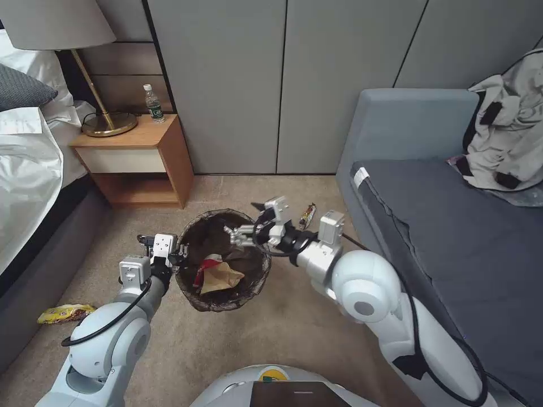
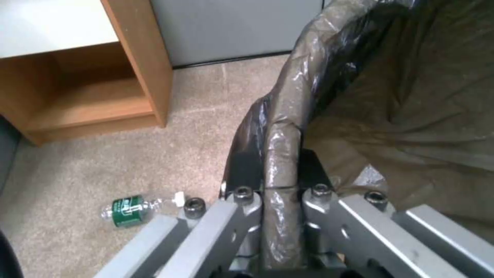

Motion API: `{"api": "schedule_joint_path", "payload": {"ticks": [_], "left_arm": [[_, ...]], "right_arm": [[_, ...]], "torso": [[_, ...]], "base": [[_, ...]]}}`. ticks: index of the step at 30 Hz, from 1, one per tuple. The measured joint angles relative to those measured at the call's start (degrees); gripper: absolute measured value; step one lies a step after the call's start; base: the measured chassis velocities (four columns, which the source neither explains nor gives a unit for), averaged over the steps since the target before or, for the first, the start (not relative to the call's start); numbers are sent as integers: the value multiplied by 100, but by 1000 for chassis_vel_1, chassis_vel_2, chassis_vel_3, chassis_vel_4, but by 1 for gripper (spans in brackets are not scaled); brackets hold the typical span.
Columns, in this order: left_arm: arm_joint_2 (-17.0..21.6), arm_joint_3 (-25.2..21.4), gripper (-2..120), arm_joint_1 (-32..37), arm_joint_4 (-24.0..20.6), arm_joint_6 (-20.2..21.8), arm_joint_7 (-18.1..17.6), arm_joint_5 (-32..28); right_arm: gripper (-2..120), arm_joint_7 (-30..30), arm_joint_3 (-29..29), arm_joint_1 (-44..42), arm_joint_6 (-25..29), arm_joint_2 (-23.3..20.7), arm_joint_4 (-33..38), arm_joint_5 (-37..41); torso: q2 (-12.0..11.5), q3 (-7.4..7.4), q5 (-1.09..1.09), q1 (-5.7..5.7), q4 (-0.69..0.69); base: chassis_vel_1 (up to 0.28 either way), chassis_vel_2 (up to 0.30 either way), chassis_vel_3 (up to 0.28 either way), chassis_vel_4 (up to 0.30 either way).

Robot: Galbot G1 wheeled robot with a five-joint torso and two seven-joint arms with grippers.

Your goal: Pick up the trash bin, then pick up the garbage from the floor and place it into the trash bin.

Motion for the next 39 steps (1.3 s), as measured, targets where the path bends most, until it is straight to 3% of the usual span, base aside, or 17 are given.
{"api": "schedule_joint_path", "payload": {"ticks": [7, 17, 23, 27, 35, 39], "left_arm": [[-37, -75, 3, 11, -22, -1, -8, -13], [-63, -162, 3, 77, -71, -6, -10, -46], [-60, -250, 3, 105, -79, -16, 25, -58], [-83, -309, 3, 103, -98, -24, 41, -76], [-90, -324, 3, 110, -104, -35, 98, -72], [-98, -311, 3, 113, -104, -43, 125, -42]], "right_arm": [[100, 51, 618, -141, 327, -264, 175, -220], [100, 19, 1596, -1016, 729, -137, 212, -1620], [100, -92, 2305, -1747, 864, 274, 148, -2494], [100, -128, 2693, -2653, 1060, 774, 262, -2930], [100, -497, 3135, -3514, 1665, 1361, 303, -3938], [100, -642, 3310, -3800, 1897, 1512, 288, -4067]], "torso": [[0, 0, 0, 0, 0], [0, 0, 0, 0, 0], [0, 0, -1, 0, 0], [0, 0, -1, 0, -2], [0, 0, -1, 0, 0], [0, -1, -1, 0, 0]], "base": [[0, 0, 0, 0], [0, 0, 0, 0], [0, 0, 0, 0], [0, 0, 0, 0], [0, 0, 0, 0], [0, 0, 0, 0]]}}
